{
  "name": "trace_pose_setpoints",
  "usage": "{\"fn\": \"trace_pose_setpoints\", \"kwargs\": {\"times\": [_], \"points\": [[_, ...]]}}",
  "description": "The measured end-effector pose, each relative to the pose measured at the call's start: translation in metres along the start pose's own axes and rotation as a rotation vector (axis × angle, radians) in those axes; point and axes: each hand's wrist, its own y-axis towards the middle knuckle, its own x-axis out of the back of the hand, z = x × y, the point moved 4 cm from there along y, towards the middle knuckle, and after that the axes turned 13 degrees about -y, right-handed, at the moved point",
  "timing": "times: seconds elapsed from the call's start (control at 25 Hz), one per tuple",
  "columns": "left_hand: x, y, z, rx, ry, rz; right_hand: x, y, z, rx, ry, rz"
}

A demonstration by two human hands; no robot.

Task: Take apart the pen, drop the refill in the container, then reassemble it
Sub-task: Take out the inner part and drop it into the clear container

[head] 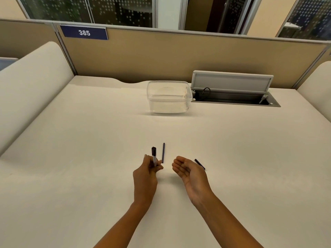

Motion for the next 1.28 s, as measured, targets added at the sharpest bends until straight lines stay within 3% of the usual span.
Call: {"fn": "trace_pose_setpoints", "kwargs": {"times": [0.4,0.52,0.64,0.8,1.12,1.28], "points": [[0.009,0.012,-0.008,0.098,-0.229,-0.156,0.002,0.006,-0.011,-0.012,-0.090,-0.001],[0.010,0.011,-0.003,0.165,-0.239,-0.165,-0.004,0.010,-0.015,0.114,-0.472,-0.023],[0.012,0.009,0.003,0.213,-0.248,-0.190,-0.019,0.012,-0.020,0.354,-0.927,-0.001],[0.013,0.008,0.001,0.227,-0.283,-0.218,-0.039,0.016,-0.028,0.567,-1.181,-0.003],[0.020,0.013,-0.005,0.271,-0.402,-0.267,-0.037,0.014,-0.026,0.655,-1.248,-0.059],[0.024,0.021,-0.008,0.297,-0.577,-0.285,-0.023,0.011,-0.017,0.674,-1.223,-0.102]]}}
